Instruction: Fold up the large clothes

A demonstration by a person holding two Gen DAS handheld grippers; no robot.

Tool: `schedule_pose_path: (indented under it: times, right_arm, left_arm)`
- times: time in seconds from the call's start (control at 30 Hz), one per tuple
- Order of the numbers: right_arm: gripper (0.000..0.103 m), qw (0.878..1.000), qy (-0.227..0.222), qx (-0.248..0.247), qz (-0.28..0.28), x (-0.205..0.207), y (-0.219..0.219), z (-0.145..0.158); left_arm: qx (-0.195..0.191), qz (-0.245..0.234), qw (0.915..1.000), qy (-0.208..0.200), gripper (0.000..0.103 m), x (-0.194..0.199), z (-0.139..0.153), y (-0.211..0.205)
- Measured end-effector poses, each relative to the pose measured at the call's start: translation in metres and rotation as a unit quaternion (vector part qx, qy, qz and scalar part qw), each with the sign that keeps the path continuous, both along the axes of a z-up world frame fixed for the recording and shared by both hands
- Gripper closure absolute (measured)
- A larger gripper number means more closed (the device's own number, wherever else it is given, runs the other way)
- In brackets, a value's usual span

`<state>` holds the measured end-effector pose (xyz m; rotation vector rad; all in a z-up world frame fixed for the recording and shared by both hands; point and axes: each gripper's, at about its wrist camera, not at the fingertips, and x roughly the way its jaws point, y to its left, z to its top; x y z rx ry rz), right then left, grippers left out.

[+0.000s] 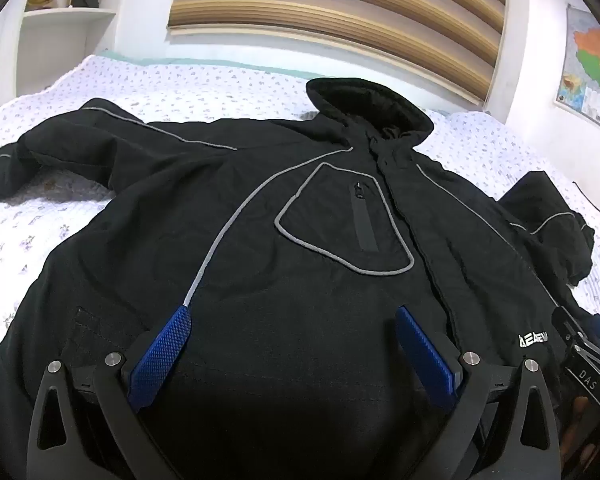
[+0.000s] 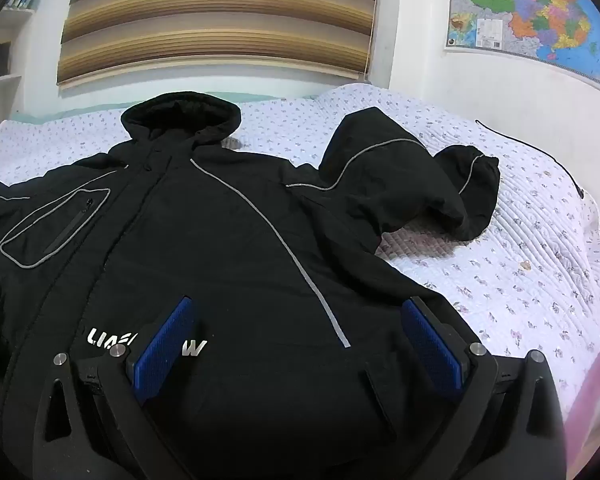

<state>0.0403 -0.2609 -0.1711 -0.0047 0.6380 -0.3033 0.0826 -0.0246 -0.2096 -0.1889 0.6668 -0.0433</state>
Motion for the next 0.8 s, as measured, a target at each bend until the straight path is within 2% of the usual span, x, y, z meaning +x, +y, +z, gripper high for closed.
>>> schedule_pose_path:
  times: [0.33, 0.8]
  right_arm:
    - [0.0, 1.0, 0.003, 0.0, -0.004, -0.0022, -0.002, 0.0034]
    - [0.0, 1.0, -0.016, 0.0, -0.006, -0.0011, -0.0014, -0.0021]
  left_arm:
    - [0.003, -0.001, 1.0, 0.002, 0.002, -0.0002, -0.0007, -0.0003]
    - [0.008, -0.001, 1.0, 0.005, 0.002, 0.0005, -0.0009, -0.0007]
